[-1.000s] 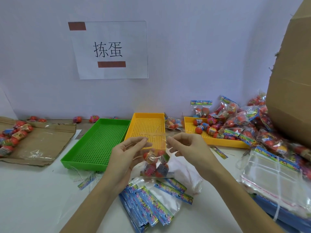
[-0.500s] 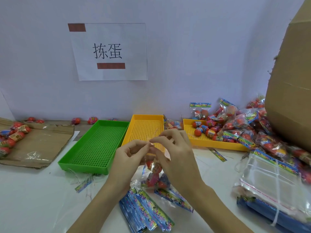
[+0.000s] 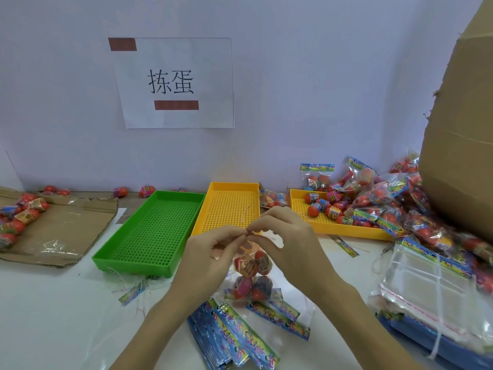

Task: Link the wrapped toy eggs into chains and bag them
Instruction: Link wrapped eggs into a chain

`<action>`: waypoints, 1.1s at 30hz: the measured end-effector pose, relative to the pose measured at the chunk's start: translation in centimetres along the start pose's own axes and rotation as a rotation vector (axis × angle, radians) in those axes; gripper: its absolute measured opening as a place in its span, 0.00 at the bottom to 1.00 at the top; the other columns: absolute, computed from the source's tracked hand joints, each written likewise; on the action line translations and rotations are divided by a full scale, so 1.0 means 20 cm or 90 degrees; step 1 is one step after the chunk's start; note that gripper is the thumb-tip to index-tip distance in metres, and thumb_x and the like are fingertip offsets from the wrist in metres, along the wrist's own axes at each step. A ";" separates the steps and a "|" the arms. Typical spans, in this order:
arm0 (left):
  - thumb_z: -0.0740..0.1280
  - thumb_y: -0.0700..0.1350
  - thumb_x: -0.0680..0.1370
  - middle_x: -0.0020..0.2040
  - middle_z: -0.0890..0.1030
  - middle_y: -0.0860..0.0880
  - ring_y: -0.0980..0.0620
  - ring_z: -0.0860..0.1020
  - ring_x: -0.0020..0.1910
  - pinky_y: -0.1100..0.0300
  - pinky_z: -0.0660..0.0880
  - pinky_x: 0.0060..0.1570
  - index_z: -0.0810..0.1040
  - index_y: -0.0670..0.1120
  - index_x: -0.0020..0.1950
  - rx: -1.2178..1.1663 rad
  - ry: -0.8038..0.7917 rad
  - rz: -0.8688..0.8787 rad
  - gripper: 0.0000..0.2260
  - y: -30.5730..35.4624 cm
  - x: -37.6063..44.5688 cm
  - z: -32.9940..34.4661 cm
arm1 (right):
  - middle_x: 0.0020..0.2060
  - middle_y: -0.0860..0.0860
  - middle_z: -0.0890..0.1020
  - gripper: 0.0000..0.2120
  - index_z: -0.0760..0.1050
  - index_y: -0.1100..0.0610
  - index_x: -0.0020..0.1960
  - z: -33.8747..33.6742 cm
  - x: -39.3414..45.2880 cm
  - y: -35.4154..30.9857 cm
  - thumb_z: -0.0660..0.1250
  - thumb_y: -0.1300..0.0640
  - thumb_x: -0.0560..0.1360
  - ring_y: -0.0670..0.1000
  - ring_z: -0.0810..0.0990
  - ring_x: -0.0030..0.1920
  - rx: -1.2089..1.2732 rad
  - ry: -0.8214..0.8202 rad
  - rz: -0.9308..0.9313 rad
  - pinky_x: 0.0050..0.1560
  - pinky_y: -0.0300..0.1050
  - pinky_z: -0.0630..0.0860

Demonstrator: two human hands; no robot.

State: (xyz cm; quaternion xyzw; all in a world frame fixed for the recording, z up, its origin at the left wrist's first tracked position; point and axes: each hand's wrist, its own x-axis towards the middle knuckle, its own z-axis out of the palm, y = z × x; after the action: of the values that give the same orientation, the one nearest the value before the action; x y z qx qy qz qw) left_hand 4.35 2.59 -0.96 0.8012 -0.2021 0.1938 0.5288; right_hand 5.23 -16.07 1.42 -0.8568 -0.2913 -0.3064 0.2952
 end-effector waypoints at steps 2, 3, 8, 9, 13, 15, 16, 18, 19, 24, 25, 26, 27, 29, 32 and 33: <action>0.71 0.40 0.81 0.44 0.87 0.57 0.58 0.86 0.46 0.58 0.82 0.49 0.87 0.47 0.54 0.037 -0.009 0.025 0.06 0.00 0.00 0.00 | 0.45 0.49 0.83 0.03 0.85 0.57 0.50 -0.01 0.00 0.02 0.75 0.59 0.76 0.49 0.79 0.47 0.011 -0.022 0.004 0.46 0.44 0.79; 0.70 0.42 0.81 0.44 0.87 0.57 0.59 0.86 0.46 0.59 0.82 0.50 0.87 0.47 0.55 0.052 -0.006 0.034 0.06 0.00 0.00 0.01 | 0.45 0.49 0.83 0.03 0.85 0.57 0.50 -0.02 0.00 0.03 0.75 0.59 0.77 0.49 0.79 0.46 0.020 -0.032 0.011 0.46 0.43 0.79; 0.70 0.41 0.81 0.44 0.88 0.57 0.58 0.86 0.47 0.63 0.80 0.51 0.85 0.51 0.60 0.025 0.006 0.013 0.09 0.02 -0.01 0.00 | 0.50 0.50 0.82 0.09 0.84 0.56 0.57 -0.02 0.01 0.04 0.74 0.56 0.78 0.48 0.78 0.50 0.034 -0.017 0.024 0.50 0.37 0.75; 0.71 0.40 0.81 0.44 0.88 0.57 0.57 0.86 0.47 0.61 0.80 0.51 0.86 0.51 0.58 0.009 0.009 0.001 0.09 0.02 -0.01 0.00 | 0.50 0.50 0.82 0.08 0.84 0.56 0.56 -0.02 0.01 0.03 0.74 0.56 0.78 0.48 0.79 0.50 0.031 -0.013 0.020 0.50 0.36 0.74; 0.71 0.39 0.81 0.44 0.88 0.53 0.54 0.87 0.47 0.54 0.82 0.52 0.87 0.49 0.55 -0.056 0.006 -0.051 0.08 0.03 0.00 0.01 | 0.49 0.50 0.81 0.09 0.81 0.57 0.57 -0.01 0.00 0.00 0.74 0.58 0.78 0.44 0.76 0.47 0.008 0.023 0.015 0.49 0.30 0.71; 0.70 0.39 0.82 0.44 0.88 0.52 0.52 0.87 0.47 0.52 0.83 0.53 0.87 0.47 0.54 -0.078 0.005 -0.069 0.07 0.03 0.00 0.00 | 0.49 0.50 0.81 0.08 0.81 0.58 0.56 0.00 -0.01 -0.01 0.73 0.58 0.78 0.43 0.75 0.47 0.003 0.041 0.005 0.50 0.29 0.71; 0.70 0.38 0.82 0.43 0.88 0.51 0.52 0.87 0.46 0.51 0.83 0.53 0.87 0.47 0.53 -0.086 0.006 -0.076 0.07 0.03 0.00 0.00 | 0.50 0.51 0.81 0.06 0.82 0.58 0.55 0.01 -0.01 -0.02 0.73 0.59 0.78 0.45 0.77 0.48 -0.004 0.045 -0.008 0.51 0.31 0.73; 0.70 0.39 0.81 0.43 0.88 0.50 0.50 0.86 0.45 0.50 0.83 0.52 0.88 0.46 0.52 -0.095 0.012 -0.085 0.06 0.03 0.00 0.00 | 0.50 0.54 0.82 0.04 0.84 0.60 0.52 0.01 -0.01 -0.02 0.73 0.60 0.78 0.52 0.81 0.51 -0.022 0.052 -0.026 0.52 0.41 0.80; 0.71 0.39 0.81 0.43 0.87 0.49 0.50 0.86 0.44 0.48 0.83 0.51 0.88 0.46 0.51 -0.099 0.015 -0.091 0.06 0.04 0.00 0.00 | 0.50 0.55 0.83 0.05 0.85 0.60 0.52 0.01 -0.01 -0.02 0.74 0.61 0.77 0.54 0.82 0.51 -0.032 0.058 -0.030 0.52 0.45 0.81; 0.73 0.37 0.79 0.44 0.86 0.49 0.49 0.85 0.42 0.49 0.82 0.49 0.87 0.43 0.50 -0.094 0.002 -0.096 0.04 0.04 0.00 0.00 | 0.47 0.56 0.84 0.04 0.86 0.62 0.50 0.01 0.00 -0.02 0.74 0.62 0.76 0.56 0.83 0.49 -0.038 0.046 -0.060 0.49 0.49 0.83; 0.73 0.36 0.79 0.43 0.86 0.50 0.49 0.85 0.42 0.50 0.82 0.49 0.87 0.44 0.50 -0.080 -0.002 -0.094 0.05 0.04 0.00 0.00 | 0.47 0.56 0.84 0.04 0.86 0.62 0.50 0.00 0.00 -0.01 0.74 0.63 0.76 0.56 0.83 0.49 -0.039 0.040 -0.073 0.49 0.48 0.82; 0.74 0.36 0.79 0.43 0.86 0.50 0.48 0.85 0.42 0.51 0.82 0.49 0.87 0.44 0.50 -0.072 -0.004 -0.091 0.05 0.04 0.00 0.00 | 0.47 0.55 0.84 0.04 0.86 0.62 0.50 0.00 0.00 0.00 0.74 0.63 0.76 0.56 0.82 0.48 -0.043 0.035 -0.083 0.48 0.48 0.82; 0.73 0.35 0.79 0.43 0.86 0.50 0.48 0.85 0.42 0.50 0.82 0.49 0.87 0.44 0.50 -0.070 -0.005 -0.089 0.05 0.04 0.00 0.00 | 0.47 0.55 0.84 0.04 0.86 0.62 0.50 0.00 0.00 0.00 0.74 0.63 0.76 0.55 0.82 0.48 -0.049 0.032 -0.091 0.48 0.47 0.82; 0.73 0.36 0.79 0.42 0.85 0.49 0.46 0.84 0.42 0.50 0.82 0.48 0.88 0.45 0.49 -0.068 -0.006 -0.088 0.06 0.04 0.00 0.00 | 0.46 0.55 0.84 0.04 0.86 0.62 0.50 0.01 0.00 0.01 0.74 0.63 0.76 0.55 0.81 0.47 -0.061 0.029 -0.103 0.48 0.46 0.81; 0.73 0.36 0.79 0.41 0.85 0.50 0.47 0.83 0.41 0.50 0.81 0.47 0.88 0.47 0.49 -0.062 -0.020 -0.081 0.07 0.04 0.00 0.00 | 0.44 0.54 0.83 0.02 0.85 0.62 0.47 0.02 0.00 0.01 0.76 0.65 0.74 0.55 0.80 0.45 -0.081 0.040 -0.126 0.46 0.46 0.80; 0.73 0.36 0.79 0.41 0.85 0.50 0.47 0.83 0.41 0.51 0.81 0.47 0.88 0.48 0.49 -0.061 -0.026 -0.079 0.08 0.04 -0.01 0.01 | 0.43 0.54 0.82 0.02 0.83 0.62 0.45 0.02 0.00 0.01 0.76 0.66 0.74 0.55 0.79 0.44 -0.083 0.044 -0.129 0.46 0.46 0.80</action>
State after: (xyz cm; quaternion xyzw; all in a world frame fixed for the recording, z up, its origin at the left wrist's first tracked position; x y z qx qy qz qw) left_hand 3.83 2.23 -0.50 0.7900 -0.1715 0.1343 0.5731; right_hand 5.46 -15.96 1.09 -0.8294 -0.3453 -0.3821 0.2164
